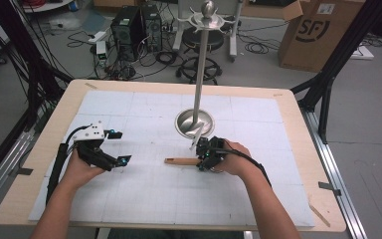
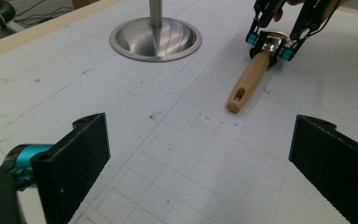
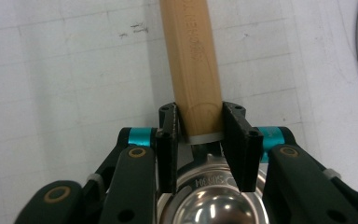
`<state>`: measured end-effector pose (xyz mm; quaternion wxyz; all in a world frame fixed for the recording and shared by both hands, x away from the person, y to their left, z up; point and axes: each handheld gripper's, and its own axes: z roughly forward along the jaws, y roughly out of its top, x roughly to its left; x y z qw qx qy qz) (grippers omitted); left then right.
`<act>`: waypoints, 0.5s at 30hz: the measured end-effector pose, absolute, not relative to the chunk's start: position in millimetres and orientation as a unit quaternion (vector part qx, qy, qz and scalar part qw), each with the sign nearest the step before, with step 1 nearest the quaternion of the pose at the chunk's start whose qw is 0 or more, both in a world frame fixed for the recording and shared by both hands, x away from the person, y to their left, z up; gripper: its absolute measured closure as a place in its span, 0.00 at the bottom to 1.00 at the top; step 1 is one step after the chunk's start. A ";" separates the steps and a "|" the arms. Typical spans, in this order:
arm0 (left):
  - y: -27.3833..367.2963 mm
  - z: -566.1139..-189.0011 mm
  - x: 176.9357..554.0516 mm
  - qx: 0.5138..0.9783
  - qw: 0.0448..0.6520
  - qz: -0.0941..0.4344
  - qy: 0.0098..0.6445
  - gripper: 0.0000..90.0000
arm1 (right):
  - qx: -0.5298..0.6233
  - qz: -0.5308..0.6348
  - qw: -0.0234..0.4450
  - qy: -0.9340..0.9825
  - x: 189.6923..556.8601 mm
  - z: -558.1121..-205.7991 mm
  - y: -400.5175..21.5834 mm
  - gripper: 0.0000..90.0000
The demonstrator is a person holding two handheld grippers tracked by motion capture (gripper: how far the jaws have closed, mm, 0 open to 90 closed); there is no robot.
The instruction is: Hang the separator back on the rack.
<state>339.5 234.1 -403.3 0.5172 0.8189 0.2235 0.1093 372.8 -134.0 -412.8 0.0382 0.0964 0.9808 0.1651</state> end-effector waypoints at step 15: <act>235.2 -403.6 340.2 0.819 0.517 0.109 0.224 0.06 | 0.087 0.186 0.051 0.977 368.2 -406.5 -132.9 0.77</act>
